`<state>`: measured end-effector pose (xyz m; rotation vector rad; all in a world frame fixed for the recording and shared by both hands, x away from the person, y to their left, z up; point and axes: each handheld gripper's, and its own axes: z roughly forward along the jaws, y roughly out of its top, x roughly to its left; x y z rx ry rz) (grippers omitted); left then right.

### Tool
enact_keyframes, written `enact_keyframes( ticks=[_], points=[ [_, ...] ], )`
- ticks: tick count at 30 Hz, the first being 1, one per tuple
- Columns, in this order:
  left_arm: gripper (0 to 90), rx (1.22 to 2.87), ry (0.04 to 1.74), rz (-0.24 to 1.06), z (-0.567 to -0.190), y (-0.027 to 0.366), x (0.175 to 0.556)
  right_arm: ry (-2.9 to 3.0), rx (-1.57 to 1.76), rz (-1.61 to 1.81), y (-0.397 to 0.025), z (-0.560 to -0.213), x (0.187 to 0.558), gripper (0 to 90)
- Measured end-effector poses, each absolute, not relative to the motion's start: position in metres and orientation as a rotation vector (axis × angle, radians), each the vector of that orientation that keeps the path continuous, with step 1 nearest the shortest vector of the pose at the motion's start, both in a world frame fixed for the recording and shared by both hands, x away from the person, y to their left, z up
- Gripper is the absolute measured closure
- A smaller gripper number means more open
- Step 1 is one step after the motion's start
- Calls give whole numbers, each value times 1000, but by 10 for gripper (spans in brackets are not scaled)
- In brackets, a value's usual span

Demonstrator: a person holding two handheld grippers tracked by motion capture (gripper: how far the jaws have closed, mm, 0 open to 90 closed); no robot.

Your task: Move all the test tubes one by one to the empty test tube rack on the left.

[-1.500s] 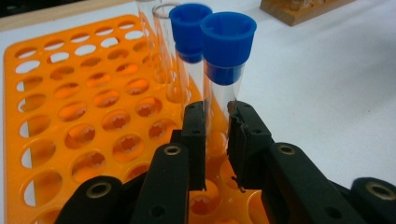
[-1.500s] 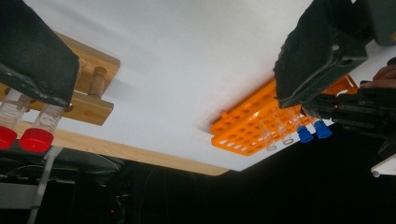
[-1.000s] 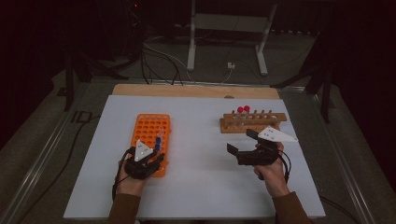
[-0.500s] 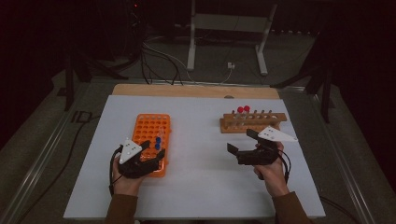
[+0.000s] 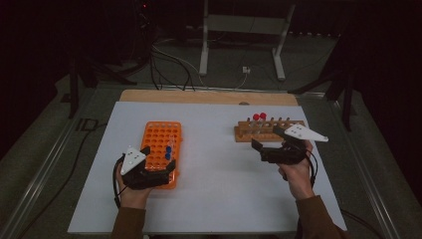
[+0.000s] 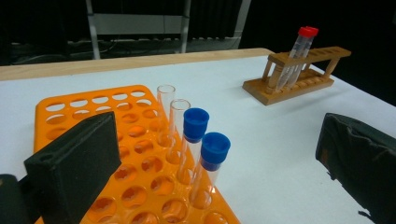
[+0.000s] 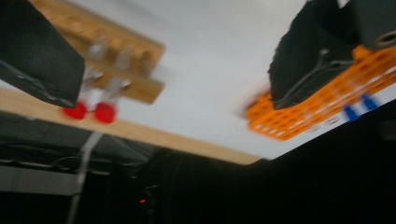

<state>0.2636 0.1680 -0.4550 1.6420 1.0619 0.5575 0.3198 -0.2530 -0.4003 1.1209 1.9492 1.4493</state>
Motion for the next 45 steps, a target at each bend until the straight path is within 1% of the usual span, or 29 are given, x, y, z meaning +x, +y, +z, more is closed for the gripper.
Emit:
enact_keyframes(
  ticks=[4, 9, 12, 15, 18, 21, 32, 39, 42, 45],
  points=[
    [5, 1636, 1070, 550, -456, 169, 264, 1908, 1157, 1435, -261, -396, 337, 126],
    [5, 1614, 1090, 548, -457, 172, 264, 1899, 1219, 1366, -267, -402, 361, 193],
    [5, 1609, 1097, 545, -458, 174, 265, 1887, 1260, 1324, -273, -408, 374, 309],
    [5, 1593, 1105, 535, -458, 175, 265, 1878, 1283, 1300, -280, -415, 385, 455],
    [5, 1590, 1109, 532, -459, 177, 265, 1901, 1298, 1258, -281, -424, 393, 536],
    [5, 1587, 1110, 530, -459, 177, 266, 1922, 1283, 1212, -279, -432, 399, 585],
    [5, 1580, 1115, 521, -460, 178, 266, 1955, 1305, 1159, -268, -453, 416, 687],
    [5, 1585, 1113, 517, -460, 177, 267, 1964, 1306, 1148, -262, -458, 422, 710],
    [5, 1589, 1110, 516, -461, 176, 267, 1959, 1315, 1161, -262, -459, 422, 744],
    [5, 1586, 1115, 516, -461, 177, 267, 1948, 1298, 1168, -263, -457, 419, 748]
  ],
)
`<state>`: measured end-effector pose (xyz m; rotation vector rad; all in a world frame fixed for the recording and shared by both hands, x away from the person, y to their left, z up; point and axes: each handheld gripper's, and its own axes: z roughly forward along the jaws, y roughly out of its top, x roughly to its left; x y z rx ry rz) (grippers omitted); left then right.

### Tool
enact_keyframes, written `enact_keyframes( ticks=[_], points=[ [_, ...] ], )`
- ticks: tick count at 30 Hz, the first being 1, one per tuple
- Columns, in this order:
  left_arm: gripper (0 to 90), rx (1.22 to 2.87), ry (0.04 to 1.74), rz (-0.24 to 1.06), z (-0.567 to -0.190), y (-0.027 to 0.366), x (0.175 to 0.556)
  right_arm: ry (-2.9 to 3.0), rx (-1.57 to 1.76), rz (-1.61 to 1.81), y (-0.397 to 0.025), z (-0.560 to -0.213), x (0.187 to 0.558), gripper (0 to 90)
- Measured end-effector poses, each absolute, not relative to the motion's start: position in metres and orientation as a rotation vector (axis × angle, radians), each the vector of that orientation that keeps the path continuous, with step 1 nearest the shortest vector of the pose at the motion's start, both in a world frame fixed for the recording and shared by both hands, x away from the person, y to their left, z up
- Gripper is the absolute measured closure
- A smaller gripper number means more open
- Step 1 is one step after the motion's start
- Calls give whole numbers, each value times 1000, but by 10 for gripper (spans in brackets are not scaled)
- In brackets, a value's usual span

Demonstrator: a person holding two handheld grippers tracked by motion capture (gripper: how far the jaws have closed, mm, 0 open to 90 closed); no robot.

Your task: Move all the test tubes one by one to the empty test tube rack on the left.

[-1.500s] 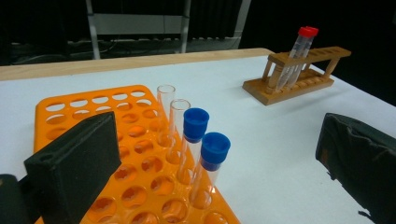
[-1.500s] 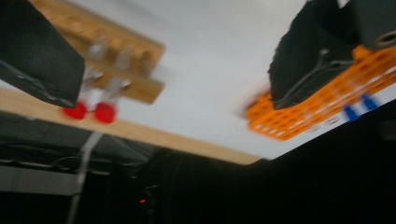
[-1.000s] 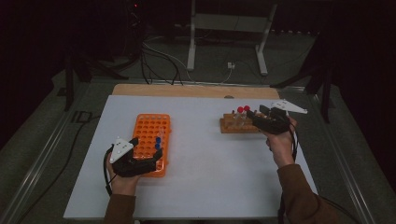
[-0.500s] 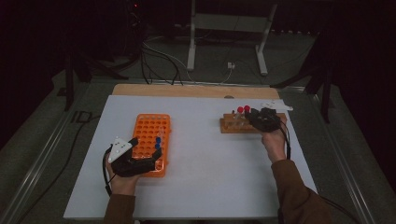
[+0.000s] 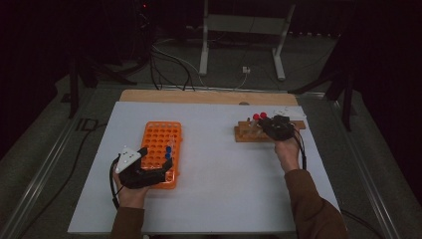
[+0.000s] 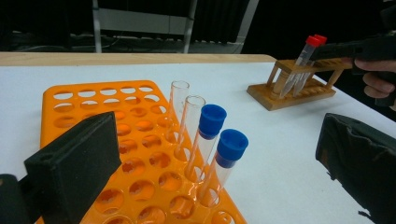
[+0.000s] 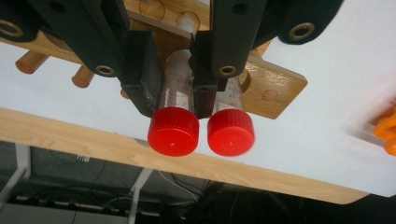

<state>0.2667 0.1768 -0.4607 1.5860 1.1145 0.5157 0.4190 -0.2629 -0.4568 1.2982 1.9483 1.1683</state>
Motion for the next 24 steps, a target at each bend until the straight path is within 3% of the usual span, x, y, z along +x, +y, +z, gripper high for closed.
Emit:
enact_keyframes(
  ticks=[24],
  points=[
    [5, 1587, 1108, 522, -459, 176, 266, 1863, 1153, 1275, -271, -404, 385, 750]
  ],
)
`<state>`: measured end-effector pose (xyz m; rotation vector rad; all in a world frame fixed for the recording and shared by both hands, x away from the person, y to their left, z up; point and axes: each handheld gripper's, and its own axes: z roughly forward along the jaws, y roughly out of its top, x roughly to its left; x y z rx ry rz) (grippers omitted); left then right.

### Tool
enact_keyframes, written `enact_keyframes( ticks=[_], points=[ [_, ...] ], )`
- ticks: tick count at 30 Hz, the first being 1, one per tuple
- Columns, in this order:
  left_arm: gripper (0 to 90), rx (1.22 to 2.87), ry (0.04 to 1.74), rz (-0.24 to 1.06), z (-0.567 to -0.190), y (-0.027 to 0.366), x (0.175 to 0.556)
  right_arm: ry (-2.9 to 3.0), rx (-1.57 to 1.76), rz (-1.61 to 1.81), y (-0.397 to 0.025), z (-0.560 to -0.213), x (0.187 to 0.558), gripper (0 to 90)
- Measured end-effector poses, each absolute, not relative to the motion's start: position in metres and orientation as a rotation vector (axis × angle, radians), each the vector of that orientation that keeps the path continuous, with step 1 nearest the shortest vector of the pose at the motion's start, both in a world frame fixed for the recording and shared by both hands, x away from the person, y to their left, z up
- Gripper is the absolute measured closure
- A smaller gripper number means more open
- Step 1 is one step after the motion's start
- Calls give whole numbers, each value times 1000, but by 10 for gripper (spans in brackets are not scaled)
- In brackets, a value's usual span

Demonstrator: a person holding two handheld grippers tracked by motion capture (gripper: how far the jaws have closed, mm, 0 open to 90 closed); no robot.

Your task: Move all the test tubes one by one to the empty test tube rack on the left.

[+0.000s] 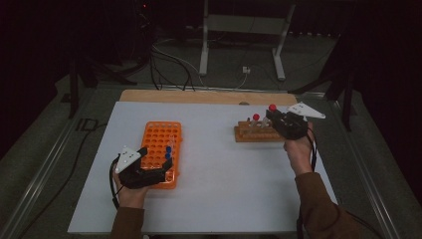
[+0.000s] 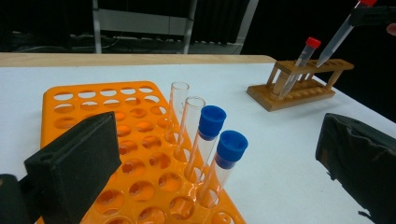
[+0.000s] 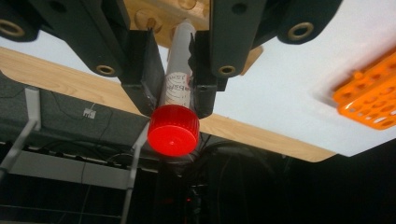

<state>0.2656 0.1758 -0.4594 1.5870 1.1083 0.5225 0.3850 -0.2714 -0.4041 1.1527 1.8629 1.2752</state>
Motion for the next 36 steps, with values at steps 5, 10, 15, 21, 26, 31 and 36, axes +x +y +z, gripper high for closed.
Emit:
enact_keyframes(
  ticks=[5, 10, 15, 21, 26, 31, 36],
  points=[
    [6, 1611, 1079, 569, -454, 169, 262, 1887, 1127, 1293, -266, -404, 376, 750],
    [6, 1643, 1030, 600, -446, 159, 257, 1918, 1102, 1334, -259, -406, 363, 750],
    [6, 1657, 980, 608, -437, 146, 254, 1947, 1106, 1374, -254, -412, 352, 749],
    [6, 1707, 912, 634, -427, 124, 251, 1985, 1080, 1421, -245, -417, 337, 749],
    [6, 1738, 862, 625, -424, 103, 254, 2017, 1064, 1458, -238, -420, 328, 749],
    [7, 1763, 833, 600, -425, 84, 262, 2048, 1053, 1482, -231, -422, 321, 749],
    [11, 1798, 813, 570, -430, 66, 270, 2082, 1035, 1492, -223, -423, 316, 748]
  ],
)
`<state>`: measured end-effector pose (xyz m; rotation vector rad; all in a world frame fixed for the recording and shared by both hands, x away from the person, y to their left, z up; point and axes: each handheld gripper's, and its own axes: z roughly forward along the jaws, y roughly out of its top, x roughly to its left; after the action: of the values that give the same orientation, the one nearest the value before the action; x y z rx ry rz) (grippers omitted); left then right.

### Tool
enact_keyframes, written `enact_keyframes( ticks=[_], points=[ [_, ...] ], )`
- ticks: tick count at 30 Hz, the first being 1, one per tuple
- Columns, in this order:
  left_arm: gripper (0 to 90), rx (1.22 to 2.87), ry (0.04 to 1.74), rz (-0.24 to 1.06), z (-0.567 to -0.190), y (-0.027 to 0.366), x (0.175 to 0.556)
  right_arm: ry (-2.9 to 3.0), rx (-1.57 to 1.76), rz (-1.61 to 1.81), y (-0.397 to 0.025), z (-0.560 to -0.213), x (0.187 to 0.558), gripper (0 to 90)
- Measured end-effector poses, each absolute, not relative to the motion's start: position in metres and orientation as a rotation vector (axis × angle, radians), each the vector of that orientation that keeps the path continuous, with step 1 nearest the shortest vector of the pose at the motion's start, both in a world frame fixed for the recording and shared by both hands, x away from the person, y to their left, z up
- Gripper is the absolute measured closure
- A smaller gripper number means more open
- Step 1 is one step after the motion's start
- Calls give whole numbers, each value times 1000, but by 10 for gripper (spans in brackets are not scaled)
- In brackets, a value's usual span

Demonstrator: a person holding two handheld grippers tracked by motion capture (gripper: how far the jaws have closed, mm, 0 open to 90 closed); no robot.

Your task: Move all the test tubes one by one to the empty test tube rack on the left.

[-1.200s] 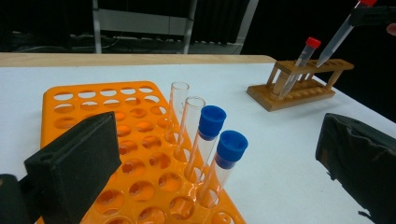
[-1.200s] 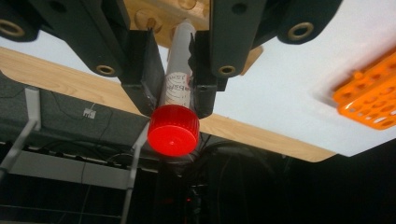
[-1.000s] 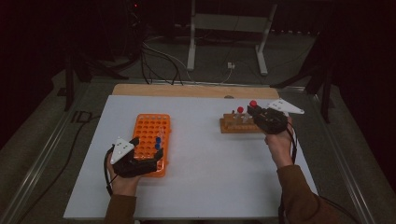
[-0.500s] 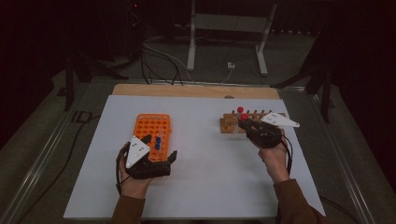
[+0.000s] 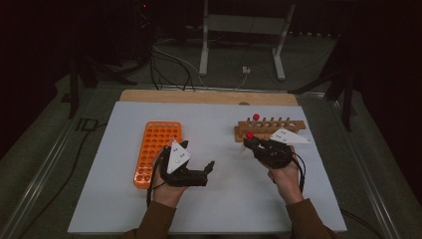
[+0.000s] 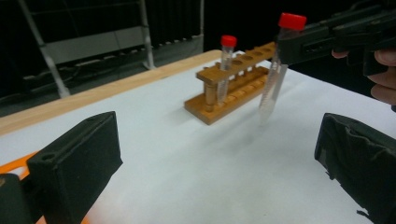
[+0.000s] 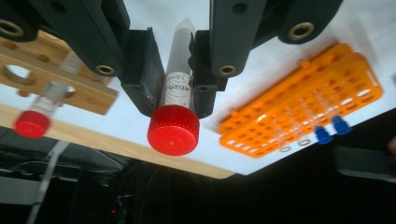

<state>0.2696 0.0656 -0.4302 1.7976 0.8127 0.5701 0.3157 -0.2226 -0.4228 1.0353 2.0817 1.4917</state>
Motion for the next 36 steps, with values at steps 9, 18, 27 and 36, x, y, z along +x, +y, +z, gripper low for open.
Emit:
enact_keyframes(
  ticks=[9, 18, 27, 36],
  points=[
    [106, 1848, 779, 494, -438, 40, 279, 2143, 983, 1525, -206, -421, 305, 747],
    [164, 1922, 758, 440, -447, 21, 284, 2197, 951, 1559, -192, -422, 297, 747],
    [514, 1915, 734, 402, -448, 21, 286, 2234, 923, 1560, -183, -423, 294, 746],
    [732, 1924, 705, 376, -449, 21, 285, 2255, 909, 1566, -180, -424, 292, 746]
  ],
)
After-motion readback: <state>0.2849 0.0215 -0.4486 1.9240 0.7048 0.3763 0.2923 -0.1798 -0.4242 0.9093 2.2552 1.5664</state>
